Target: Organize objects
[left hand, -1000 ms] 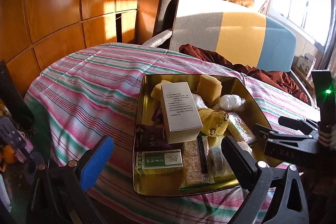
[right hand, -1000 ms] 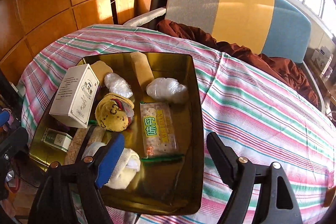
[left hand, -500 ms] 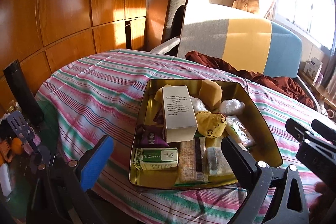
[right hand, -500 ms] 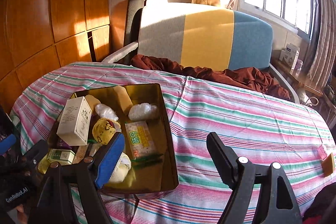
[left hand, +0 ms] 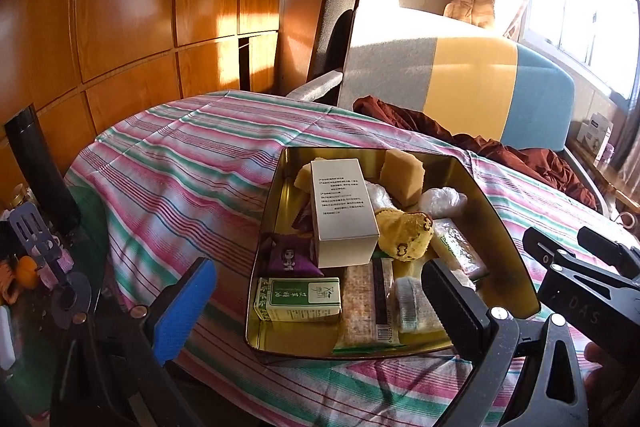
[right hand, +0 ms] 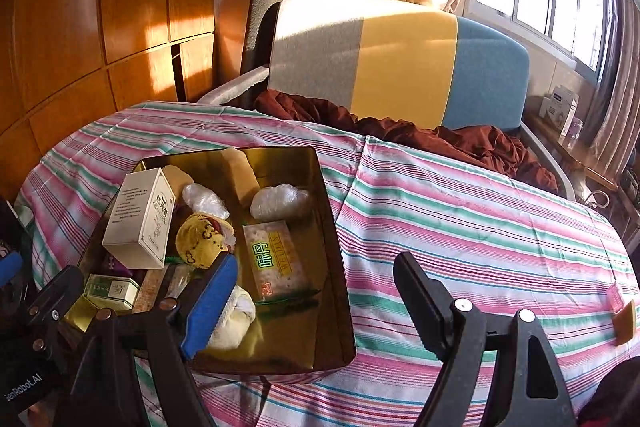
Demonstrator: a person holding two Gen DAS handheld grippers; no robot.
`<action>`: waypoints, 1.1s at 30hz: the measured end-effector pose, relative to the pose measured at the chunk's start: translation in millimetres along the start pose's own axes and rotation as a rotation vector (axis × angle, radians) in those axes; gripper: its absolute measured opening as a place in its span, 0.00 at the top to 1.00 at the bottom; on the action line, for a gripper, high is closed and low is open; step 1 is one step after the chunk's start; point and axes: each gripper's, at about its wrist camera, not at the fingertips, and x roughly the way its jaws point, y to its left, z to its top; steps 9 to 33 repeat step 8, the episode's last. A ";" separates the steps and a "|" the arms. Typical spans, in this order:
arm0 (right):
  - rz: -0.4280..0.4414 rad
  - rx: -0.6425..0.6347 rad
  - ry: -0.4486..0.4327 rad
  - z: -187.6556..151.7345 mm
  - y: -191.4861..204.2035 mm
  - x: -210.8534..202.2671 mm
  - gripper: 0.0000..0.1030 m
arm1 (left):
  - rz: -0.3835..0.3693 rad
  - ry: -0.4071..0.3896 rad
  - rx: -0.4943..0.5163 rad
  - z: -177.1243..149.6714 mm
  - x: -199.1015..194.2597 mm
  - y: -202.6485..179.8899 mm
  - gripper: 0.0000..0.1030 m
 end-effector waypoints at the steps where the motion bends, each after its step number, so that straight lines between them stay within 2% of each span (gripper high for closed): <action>1: 0.001 -0.001 0.002 0.1 0.6 0.7 0.20 | 0.003 0.000 -0.001 -0.6 0.7 0.2 0.00; 33: 0.013 -0.011 0.002 0.4 5.0 1.7 0.21 | 0.002 0.012 0.000 -1.1 4.3 1.0 0.00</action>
